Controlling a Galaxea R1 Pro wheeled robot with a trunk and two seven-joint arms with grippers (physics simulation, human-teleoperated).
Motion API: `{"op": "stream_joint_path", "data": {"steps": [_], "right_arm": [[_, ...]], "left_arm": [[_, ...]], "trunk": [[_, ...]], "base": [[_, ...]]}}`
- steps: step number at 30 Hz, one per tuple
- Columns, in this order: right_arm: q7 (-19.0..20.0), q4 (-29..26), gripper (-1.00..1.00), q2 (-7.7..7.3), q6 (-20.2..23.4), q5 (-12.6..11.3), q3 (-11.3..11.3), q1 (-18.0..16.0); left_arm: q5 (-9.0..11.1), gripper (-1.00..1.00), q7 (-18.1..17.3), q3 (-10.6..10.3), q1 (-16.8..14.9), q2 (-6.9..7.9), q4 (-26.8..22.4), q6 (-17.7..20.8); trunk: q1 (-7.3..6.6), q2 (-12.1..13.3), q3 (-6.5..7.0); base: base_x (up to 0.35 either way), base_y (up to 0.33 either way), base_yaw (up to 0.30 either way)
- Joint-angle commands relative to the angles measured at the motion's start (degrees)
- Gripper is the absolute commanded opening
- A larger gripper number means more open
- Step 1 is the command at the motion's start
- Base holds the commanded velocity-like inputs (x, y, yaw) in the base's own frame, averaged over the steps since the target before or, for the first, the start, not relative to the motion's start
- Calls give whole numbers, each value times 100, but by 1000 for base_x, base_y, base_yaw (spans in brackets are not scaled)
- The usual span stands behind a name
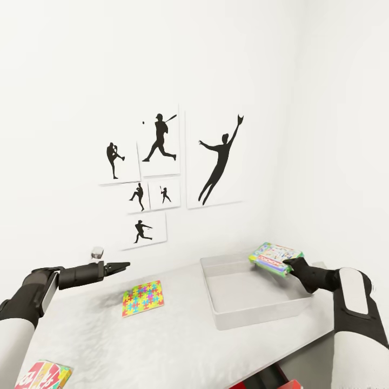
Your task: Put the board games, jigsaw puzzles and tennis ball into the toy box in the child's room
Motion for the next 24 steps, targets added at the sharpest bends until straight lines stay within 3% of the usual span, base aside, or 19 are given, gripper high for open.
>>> {"op": "stream_joint_path", "data": {"steps": [1,5,11,15,21,24], "right_arm": [[-121,1,-100,25,10,-187,2,-25],[-284,27,-100,69,0,-510,22,-66],[-1169,63,-100,372,-534,-655,30,-99],[-1332,92,-100,428,-663,-723,30,-104],[-1402,254,-100,500,-1054,-1096,45,-112],[-1403,325,-100,508,-1245,-1172,47,-112]], "left_arm": [[0,100,-23,5,-1,0,0,64],[6,100,-45,5,-1,-1,0,68],[-7,100,-182,6,-1,2,0,65],[-7,100,-193,6,-1,12,0,66],[-6,100,-202,5,-1,18,0,66],[-6,100,-203,5,-1,18,0,63]], "trunk": [[2,-5,-3],[2,-5,-3],[2,-5,-3],[2,-5,-3],[2,-5,-3],[2,-5,-3]], "base": [[0,0,0],[0,0,0],[0,0,0],[0,0,0],[0,0,0],[0,0,0]]}}
